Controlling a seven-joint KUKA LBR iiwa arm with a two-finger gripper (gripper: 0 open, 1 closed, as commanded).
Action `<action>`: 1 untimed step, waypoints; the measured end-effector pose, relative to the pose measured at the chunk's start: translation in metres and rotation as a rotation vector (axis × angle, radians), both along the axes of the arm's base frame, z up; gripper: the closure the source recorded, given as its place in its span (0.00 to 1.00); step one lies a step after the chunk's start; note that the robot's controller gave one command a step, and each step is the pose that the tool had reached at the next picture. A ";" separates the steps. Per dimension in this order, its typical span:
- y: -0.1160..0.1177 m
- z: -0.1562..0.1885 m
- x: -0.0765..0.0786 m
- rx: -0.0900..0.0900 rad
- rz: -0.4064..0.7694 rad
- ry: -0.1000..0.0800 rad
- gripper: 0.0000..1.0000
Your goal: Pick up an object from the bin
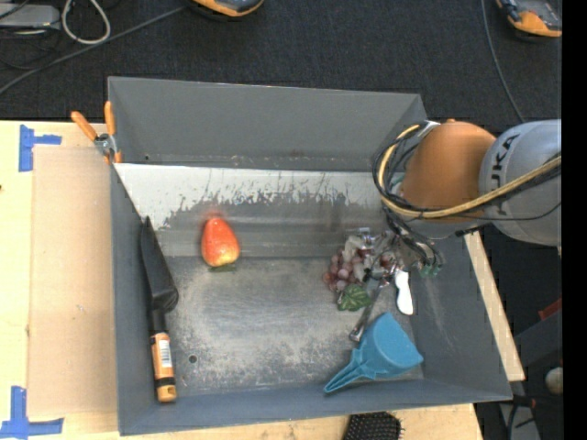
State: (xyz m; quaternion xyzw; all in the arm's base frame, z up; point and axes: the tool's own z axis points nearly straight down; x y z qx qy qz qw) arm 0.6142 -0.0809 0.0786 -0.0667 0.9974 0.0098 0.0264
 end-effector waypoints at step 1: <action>0.009 0.020 -0.001 -0.003 0.001 -0.001 1.00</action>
Offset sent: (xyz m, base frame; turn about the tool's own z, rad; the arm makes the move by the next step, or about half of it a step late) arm 0.0030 -0.0130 -0.0086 0.0667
